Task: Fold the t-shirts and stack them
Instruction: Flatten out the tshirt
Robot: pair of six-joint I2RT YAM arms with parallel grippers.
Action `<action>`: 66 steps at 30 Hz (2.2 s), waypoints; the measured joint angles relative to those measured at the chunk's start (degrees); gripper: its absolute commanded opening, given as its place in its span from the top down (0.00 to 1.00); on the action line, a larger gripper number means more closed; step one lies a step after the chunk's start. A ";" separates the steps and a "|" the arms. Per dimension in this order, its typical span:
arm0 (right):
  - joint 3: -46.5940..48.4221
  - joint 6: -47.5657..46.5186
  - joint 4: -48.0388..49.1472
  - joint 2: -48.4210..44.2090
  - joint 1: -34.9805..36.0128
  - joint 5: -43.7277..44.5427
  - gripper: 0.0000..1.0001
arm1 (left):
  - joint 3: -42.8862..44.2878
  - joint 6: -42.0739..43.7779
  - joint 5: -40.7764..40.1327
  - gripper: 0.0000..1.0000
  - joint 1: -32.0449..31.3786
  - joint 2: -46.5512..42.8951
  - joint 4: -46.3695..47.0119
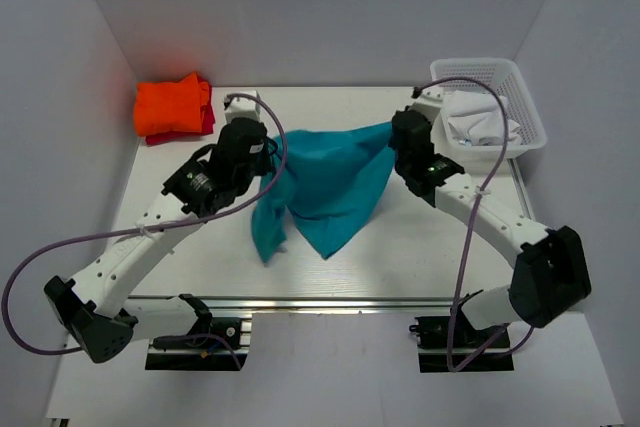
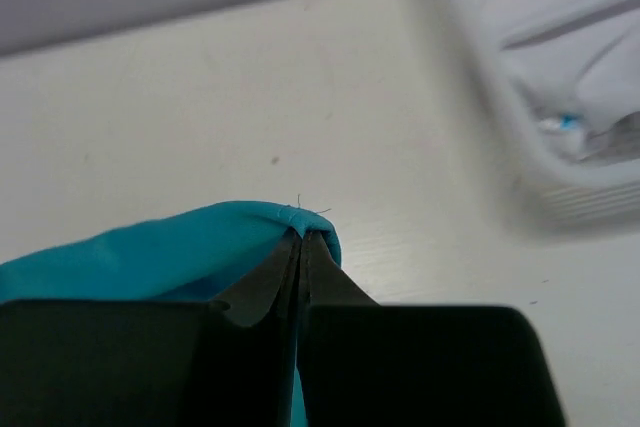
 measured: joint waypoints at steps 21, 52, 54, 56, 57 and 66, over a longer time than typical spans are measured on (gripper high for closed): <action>10.34 -23.54 8.33 -28.13 -4.04 -3.63 1.00 | 13.49 23.47 -5.40 1.00 -0.04 -15.19 10.75; 31.01 -10.03 -3.48 34.29 -15.02 -7.32 0.21 | 35.39 15.41 5.38 0.00 14.21 60.30 3.98; 33.59 -10.03 -5.11 34.67 -15.26 -8.20 0.10 | 35.54 15.08 5.84 0.00 15.26 59.80 2.71; 34.32 -10.54 -5.84 34.07 -15.23 -9.55 0.10 | 33.44 14.21 5.81 0.00 16.39 57.48 2.95; 34.21 -10.47 -6.58 33.62 -15.23 -10.54 0.10 | 31.30 13.55 5.75 0.00 16.83 55.34 2.71; 18.78 -7.13 -9.88 19.39 -14.64 -20.70 0.10 | -2.84 3.26 3.91 0.00 21.55 24.76 4.44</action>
